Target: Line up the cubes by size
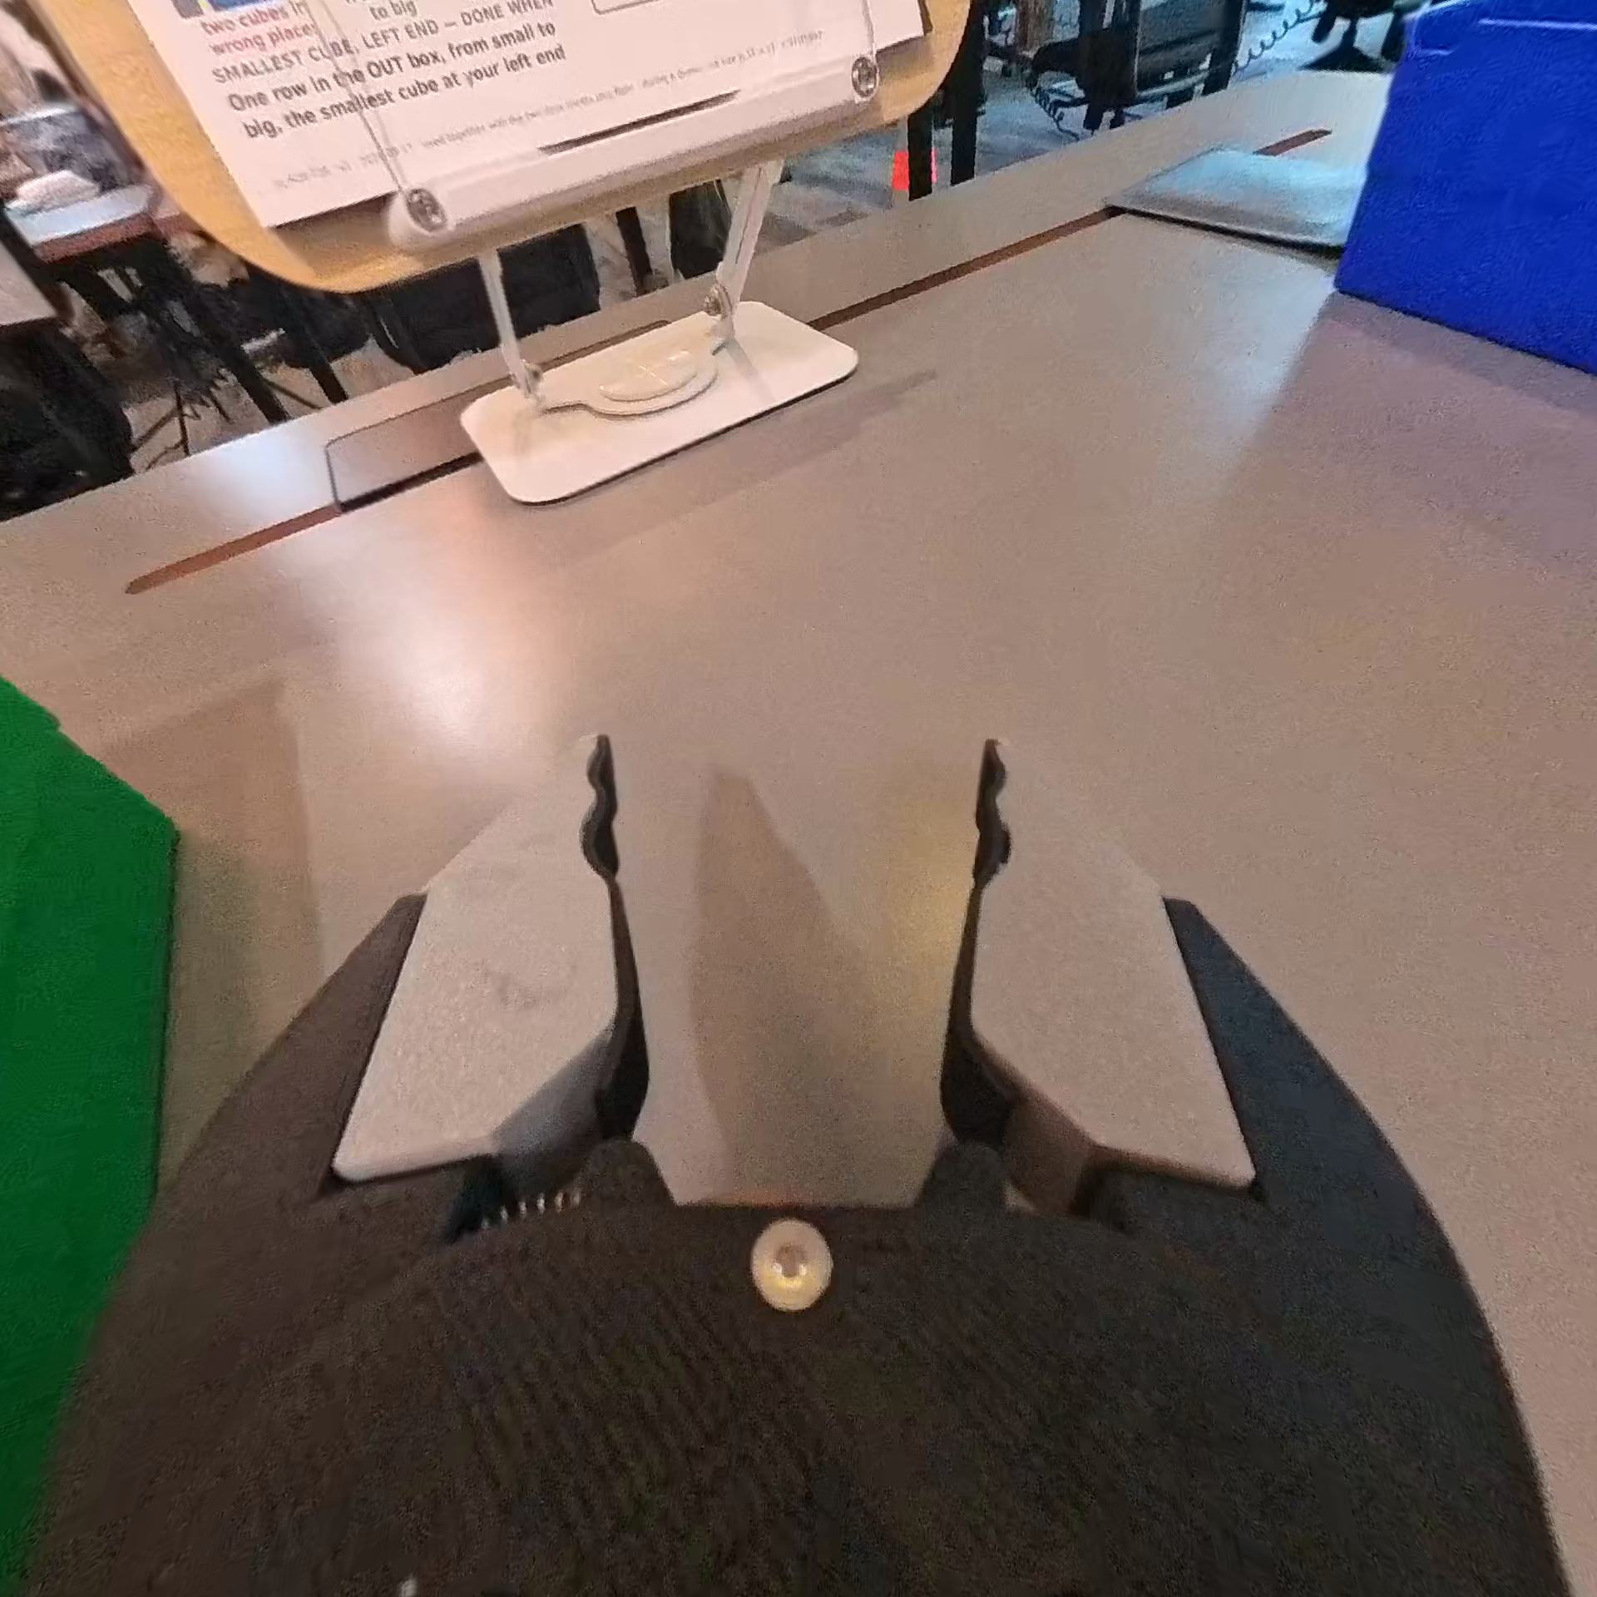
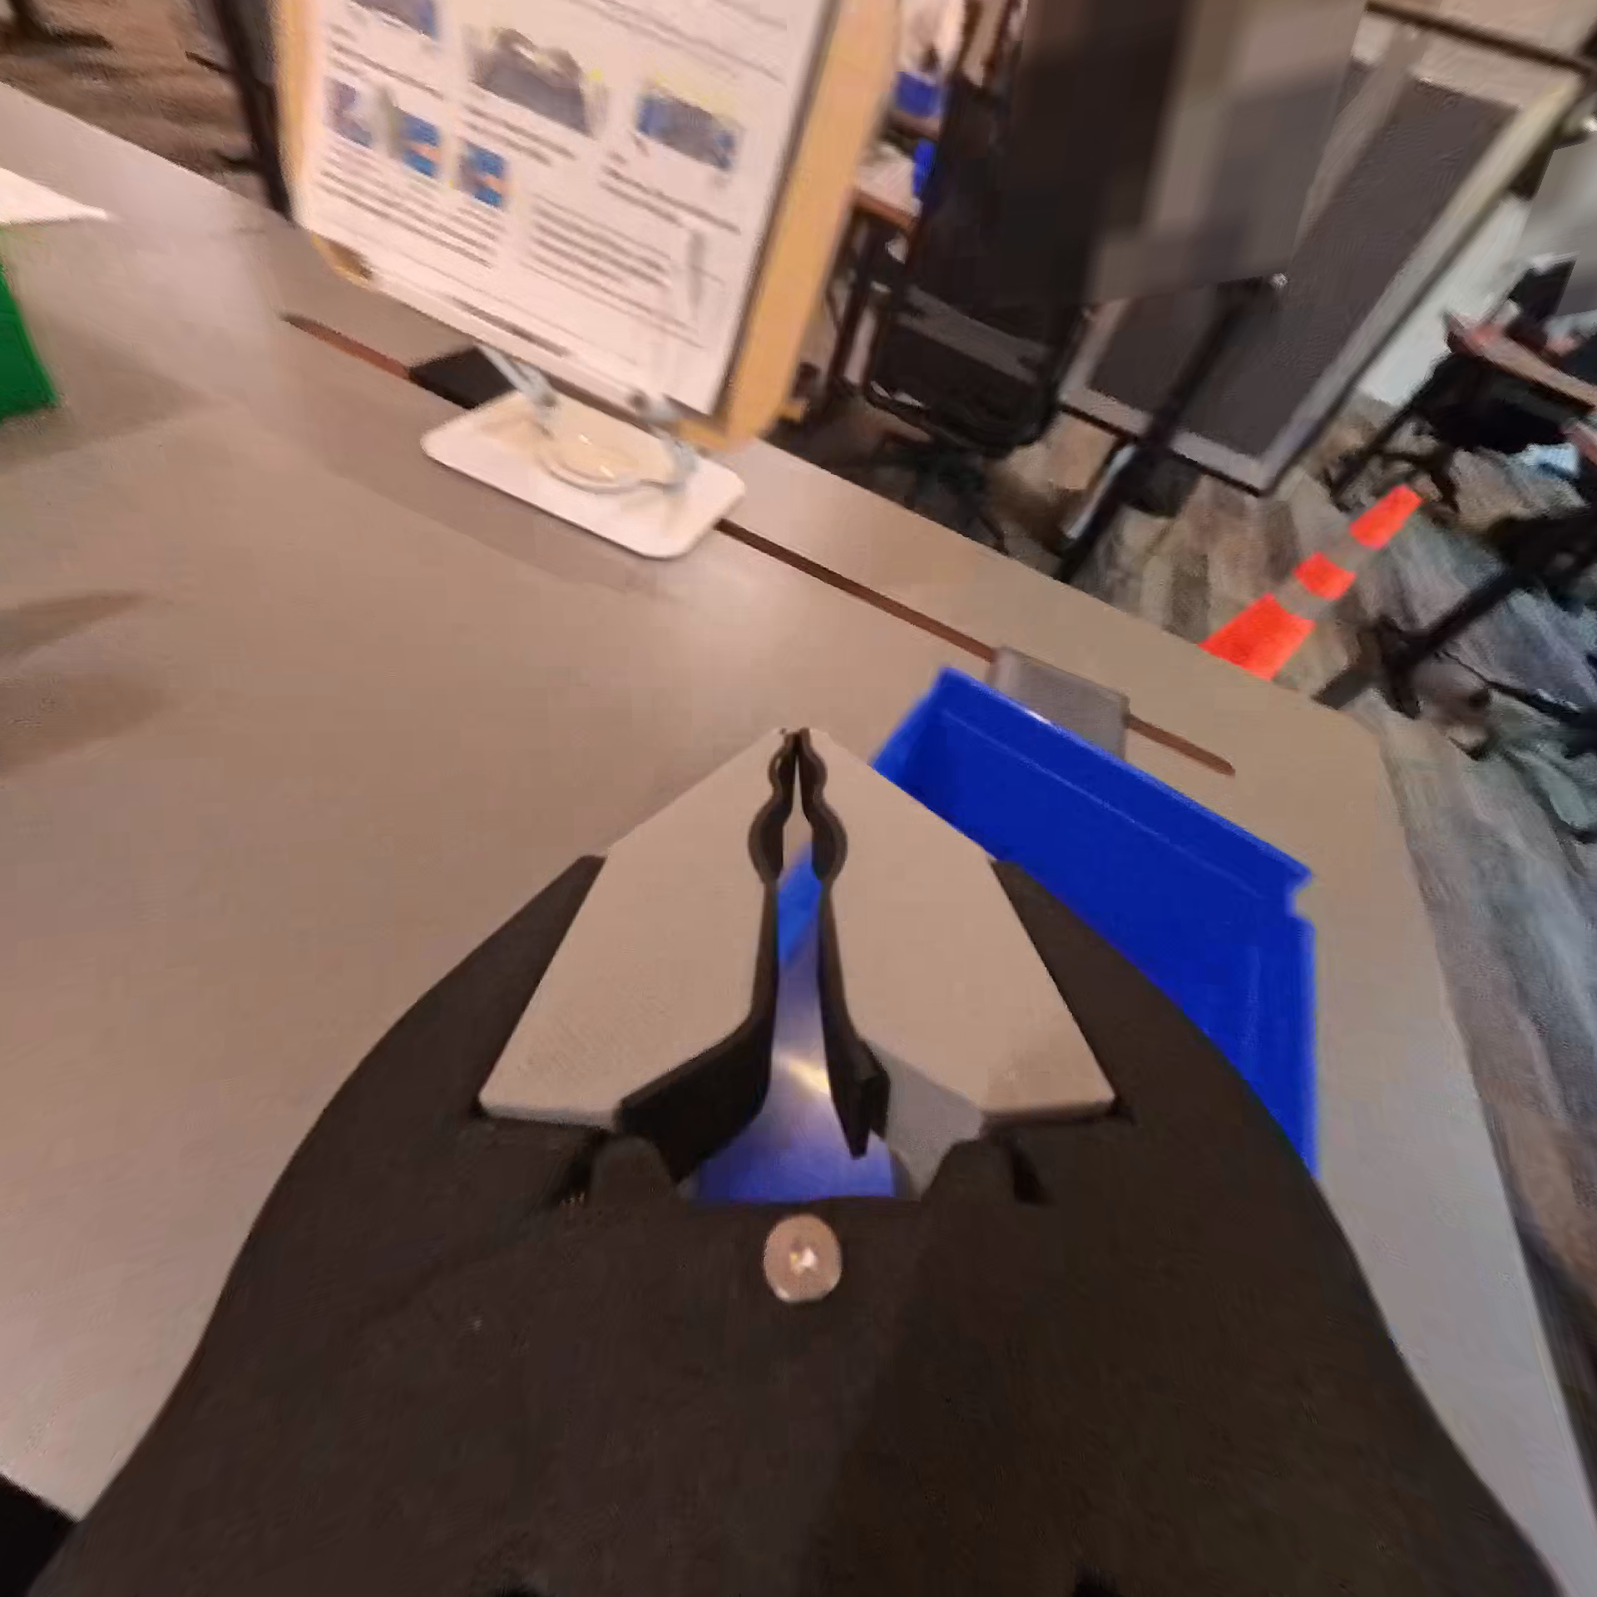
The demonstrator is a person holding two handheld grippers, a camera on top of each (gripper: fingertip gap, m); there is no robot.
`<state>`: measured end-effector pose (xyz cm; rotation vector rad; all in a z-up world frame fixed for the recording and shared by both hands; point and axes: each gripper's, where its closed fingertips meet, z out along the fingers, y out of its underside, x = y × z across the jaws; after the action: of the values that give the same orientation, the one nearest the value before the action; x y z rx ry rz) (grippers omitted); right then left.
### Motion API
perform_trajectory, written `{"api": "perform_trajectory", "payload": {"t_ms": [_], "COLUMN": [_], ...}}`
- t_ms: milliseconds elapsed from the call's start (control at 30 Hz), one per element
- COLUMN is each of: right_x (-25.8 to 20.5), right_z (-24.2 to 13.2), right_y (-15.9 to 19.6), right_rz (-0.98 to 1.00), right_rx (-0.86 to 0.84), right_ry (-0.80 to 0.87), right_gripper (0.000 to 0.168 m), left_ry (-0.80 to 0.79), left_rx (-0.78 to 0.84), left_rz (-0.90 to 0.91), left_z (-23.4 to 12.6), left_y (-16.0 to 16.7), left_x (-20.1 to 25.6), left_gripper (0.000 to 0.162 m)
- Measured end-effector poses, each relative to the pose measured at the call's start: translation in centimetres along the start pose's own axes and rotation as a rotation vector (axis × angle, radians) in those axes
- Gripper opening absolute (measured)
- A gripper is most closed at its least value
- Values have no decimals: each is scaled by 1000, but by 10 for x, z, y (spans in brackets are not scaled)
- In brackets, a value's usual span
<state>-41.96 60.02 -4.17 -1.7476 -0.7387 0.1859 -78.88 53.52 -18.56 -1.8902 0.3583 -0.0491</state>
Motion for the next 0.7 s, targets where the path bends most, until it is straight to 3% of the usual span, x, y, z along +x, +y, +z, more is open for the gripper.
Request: {"api": "perform_trajectory", "payload": {"t_ms": [133,333,500,700], "right_x": [58,64,25,14], "right_z": [5,59,103,152], "right_y": [56,113,125,109], "right_rz": [133,210,233,176], "right_rx": [-60,-221,-354,-381], "right_ry": [92,98,-108,-141], "right_gripper": [0,0,0,0], "left_ry": [12,30,29,27], "left_rx": [0,17,28,33], "left_rz": [-28,-16,-2,29], "left_z": [0,3,2,1], "left_y": [5,2,1,0], "left_x": [-4,1,2,8], "left_gripper": [82,82,81,81]}}
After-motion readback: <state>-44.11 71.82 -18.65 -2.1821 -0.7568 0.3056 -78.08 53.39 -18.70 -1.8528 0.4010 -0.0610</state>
